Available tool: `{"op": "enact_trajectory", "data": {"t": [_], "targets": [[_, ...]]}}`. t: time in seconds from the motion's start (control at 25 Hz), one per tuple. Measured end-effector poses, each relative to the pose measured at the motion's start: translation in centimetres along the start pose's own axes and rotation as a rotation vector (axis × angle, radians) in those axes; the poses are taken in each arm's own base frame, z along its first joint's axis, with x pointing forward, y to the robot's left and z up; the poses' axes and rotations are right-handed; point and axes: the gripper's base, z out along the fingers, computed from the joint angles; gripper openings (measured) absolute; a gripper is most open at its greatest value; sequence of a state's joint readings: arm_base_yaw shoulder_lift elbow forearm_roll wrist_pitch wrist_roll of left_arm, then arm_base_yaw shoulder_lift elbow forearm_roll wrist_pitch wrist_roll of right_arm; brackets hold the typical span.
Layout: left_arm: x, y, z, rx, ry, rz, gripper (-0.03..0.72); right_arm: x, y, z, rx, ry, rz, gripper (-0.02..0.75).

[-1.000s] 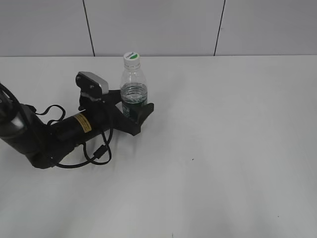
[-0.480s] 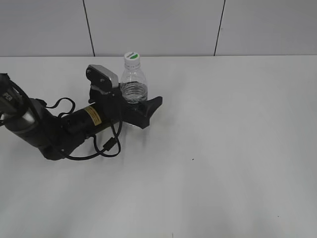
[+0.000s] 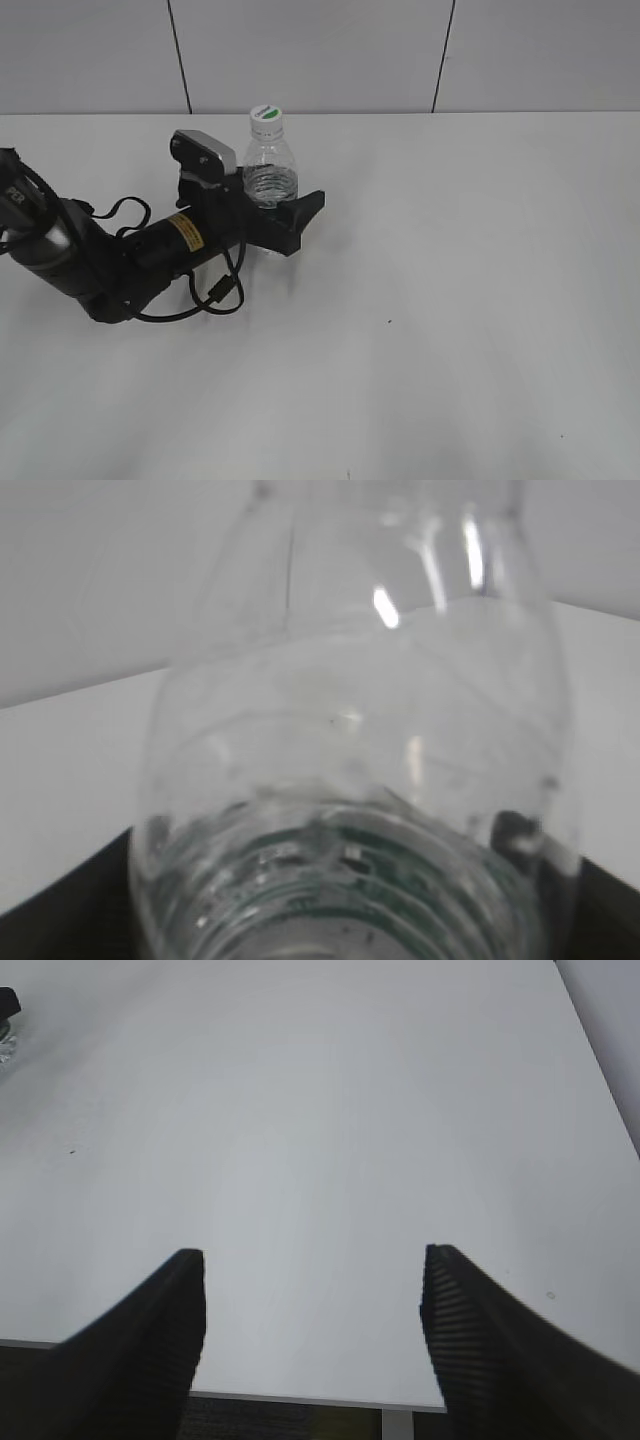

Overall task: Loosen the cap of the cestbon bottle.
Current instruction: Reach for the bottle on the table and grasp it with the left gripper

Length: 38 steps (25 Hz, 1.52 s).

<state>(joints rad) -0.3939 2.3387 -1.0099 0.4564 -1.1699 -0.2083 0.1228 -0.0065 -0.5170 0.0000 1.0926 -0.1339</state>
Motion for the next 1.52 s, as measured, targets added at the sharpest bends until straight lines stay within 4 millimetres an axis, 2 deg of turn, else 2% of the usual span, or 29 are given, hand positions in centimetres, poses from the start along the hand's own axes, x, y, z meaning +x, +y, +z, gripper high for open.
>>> {"op": "enact_trajectory", "data": {"t": [0.68, 0.8, 0.96, 1.52], "targets": [[0.7, -0.1, -1.0, -0.036, 0.007, -0.037, 0.578, 0.0, 0.0, 0.0, 0.000, 0.000, 0.000, 0.516], [0.7, -0.1, -1.0, -0.037, 0.007, -0.037, 0.536, 0.0, 0.0, 0.0, 0.000, 0.000, 0.000, 0.516], [0.7, -0.1, -1.0, -0.036, 0.004, -0.036, 0.410, 0.0, 0.0, 0.0, 0.000, 0.000, 0.000, 0.516], [0.5, -0.6, -1.3, 0.009, 0.020, -0.018, 0.402, 0.0, 0.0, 0.0, 0.000, 0.000, 0.000, 0.516]]}}
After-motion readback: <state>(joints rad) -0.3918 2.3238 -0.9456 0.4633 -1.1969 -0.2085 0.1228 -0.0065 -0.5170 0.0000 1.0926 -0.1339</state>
